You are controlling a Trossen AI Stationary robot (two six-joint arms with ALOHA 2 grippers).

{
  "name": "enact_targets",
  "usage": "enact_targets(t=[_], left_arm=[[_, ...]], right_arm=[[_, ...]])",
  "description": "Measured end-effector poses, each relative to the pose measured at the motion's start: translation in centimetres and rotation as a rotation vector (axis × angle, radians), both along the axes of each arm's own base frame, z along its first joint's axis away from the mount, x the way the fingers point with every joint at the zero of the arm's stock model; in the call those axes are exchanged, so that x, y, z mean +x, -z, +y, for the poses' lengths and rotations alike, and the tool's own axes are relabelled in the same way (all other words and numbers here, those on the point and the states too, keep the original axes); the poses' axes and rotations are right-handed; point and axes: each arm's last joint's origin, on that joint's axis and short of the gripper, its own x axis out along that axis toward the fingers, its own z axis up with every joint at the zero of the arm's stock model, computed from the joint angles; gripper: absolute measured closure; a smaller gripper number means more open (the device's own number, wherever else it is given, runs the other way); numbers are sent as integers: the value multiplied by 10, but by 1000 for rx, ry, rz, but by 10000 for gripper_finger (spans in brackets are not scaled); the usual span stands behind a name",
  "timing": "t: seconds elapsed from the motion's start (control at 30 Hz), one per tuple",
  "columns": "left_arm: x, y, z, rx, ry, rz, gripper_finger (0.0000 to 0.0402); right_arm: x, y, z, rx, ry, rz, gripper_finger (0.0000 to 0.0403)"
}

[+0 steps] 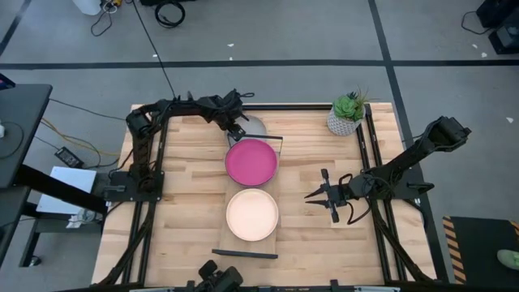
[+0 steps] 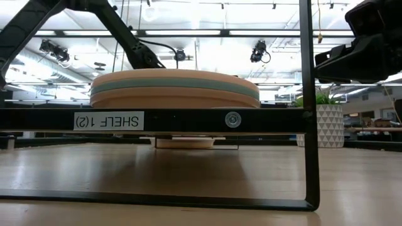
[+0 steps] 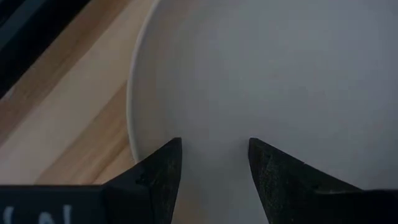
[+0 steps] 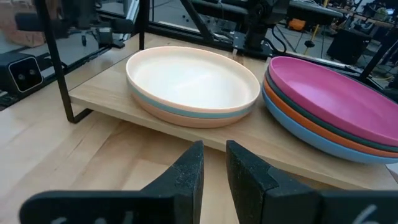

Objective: Place and stack plates onto a shelf
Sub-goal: Stack the gray plate on top of the light orange plate

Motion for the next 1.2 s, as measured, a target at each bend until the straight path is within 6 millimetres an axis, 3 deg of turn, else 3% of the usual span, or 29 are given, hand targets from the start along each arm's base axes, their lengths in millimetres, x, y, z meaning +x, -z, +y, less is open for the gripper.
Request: enact_targets(t=[0.5, 0.87, 1.2], left_arm=[[-50, -4, 2, -168, -316, 288, 210], [-75, -61, -16, -37, -344, 400, 210], [-94, -51, 2, -104, -437, 315, 255]], right_arm=[[0, 0, 0, 2, -4, 0, 329], [0, 0, 0, 4, -4, -3, 329], [0, -1, 2, 85, -33, 7, 329]])
